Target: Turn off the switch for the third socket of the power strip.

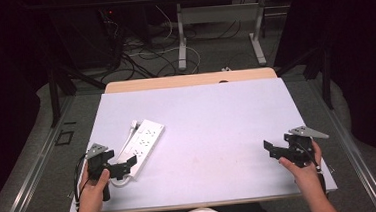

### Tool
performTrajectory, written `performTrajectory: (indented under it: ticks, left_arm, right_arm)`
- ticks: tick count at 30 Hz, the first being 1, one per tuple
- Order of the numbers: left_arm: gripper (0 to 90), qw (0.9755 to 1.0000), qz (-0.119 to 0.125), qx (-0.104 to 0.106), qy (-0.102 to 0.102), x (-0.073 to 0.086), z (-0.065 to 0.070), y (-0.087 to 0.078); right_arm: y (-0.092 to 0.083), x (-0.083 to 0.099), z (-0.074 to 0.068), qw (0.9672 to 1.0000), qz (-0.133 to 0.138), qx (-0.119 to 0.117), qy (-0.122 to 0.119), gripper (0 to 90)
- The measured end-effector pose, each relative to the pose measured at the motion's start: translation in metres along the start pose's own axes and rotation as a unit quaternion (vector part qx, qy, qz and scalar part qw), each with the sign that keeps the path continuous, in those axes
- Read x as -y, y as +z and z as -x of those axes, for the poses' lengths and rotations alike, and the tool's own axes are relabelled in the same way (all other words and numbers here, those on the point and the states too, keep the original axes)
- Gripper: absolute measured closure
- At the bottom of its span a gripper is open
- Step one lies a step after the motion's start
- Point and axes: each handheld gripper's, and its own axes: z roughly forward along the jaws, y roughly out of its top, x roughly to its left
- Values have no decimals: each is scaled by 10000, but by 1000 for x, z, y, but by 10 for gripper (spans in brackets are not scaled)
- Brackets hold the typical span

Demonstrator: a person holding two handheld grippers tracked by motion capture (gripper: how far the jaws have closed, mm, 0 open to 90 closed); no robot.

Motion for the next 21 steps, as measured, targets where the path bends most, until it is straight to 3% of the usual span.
performTrajectory:
  ticks: [6,7,8,19,21]
  left_arm:
    - [3,9999,-92,-79,28,4,-4,1]
    - [3,9999,6,-133,-5,6,-4,3]
    - [3,9999,-112,-81,29,5,-5,2]
    - [3,9999,-2,-152,-4,8,-5,4]
    - [3,9999,-91,-116,12,7,-5,3]
  right_arm:
    - [1,1,0,10000,34,32,13,146]
    - [0,0,-1,10000,-16,2,33,146]
    - [1,0,0,10000,-7,-6,-8,146]
    - [2,1,0,10000,-40,-10,-59,146]
    - [2,1,0,10000,-42,-13,-59,145]
